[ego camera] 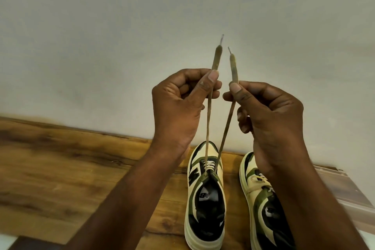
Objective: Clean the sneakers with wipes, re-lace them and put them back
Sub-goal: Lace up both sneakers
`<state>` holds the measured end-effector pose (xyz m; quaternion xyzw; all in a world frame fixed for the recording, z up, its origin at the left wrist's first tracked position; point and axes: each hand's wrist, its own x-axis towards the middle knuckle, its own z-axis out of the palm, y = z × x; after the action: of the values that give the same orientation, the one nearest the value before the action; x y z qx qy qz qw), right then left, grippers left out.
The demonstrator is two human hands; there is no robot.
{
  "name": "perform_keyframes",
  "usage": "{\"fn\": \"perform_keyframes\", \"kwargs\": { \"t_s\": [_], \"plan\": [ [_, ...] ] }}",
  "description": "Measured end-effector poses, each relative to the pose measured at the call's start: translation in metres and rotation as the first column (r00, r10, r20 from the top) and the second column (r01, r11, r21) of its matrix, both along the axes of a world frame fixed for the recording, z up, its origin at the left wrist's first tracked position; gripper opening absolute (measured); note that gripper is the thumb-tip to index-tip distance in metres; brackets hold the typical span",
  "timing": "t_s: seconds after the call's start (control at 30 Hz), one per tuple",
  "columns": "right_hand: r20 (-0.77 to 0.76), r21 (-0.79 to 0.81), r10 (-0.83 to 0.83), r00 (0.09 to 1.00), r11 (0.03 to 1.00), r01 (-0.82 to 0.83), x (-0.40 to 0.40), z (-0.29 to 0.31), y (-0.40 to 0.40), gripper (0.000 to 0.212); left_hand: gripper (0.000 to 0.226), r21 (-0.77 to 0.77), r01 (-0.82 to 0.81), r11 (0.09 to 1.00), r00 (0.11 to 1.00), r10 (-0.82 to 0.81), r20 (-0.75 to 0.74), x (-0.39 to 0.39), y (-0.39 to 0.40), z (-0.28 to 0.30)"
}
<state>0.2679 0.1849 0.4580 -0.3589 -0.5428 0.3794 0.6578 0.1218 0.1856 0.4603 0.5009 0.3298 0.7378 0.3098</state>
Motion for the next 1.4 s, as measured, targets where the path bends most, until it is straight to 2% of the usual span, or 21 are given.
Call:
{"fn": "perform_keyframes", "kwargs": {
  "t_s": [0.3,0.57,0.67,0.93,1.1,1.4],
  "plan": [
    [-0.140,-0.072,0.031,0.990,0.997,-0.042,-0.002,0.008,0.001,0.020,0.009,0.033,0.053,0.998,0.995,-0.055,0.077,0.011,0.004,0.012],
    [-0.188,-0.075,0.013,0.982,0.997,-0.027,-0.001,0.014,0.006,0.019,0.008,0.093,0.030,0.995,0.999,-0.027,-0.031,0.020,0.008,0.021],
    [-0.214,-0.072,0.006,0.977,0.997,-0.022,-0.001,0.014,0.008,0.019,0.008,0.075,0.041,0.996,0.999,-0.039,-0.026,0.022,0.011,0.019],
    [-0.238,-0.068,0.001,0.971,0.998,-0.018,0.001,0.015,0.013,0.020,0.009,0.041,0.061,0.997,0.995,-0.064,0.079,0.018,0.013,0.019],
    [-0.237,-0.036,0.030,0.971,0.999,-0.040,-0.005,0.015,0.011,0.011,0.009,0.019,0.052,0.998,0.997,-0.053,0.055,0.016,0.011,0.020],
    [-0.223,-0.008,-0.001,0.975,1.000,-0.001,-0.008,0.017,0.015,0.010,0.010,0.009,0.056,0.998,0.998,-0.056,0.034,0.014,0.011,0.019]
  ]
}}
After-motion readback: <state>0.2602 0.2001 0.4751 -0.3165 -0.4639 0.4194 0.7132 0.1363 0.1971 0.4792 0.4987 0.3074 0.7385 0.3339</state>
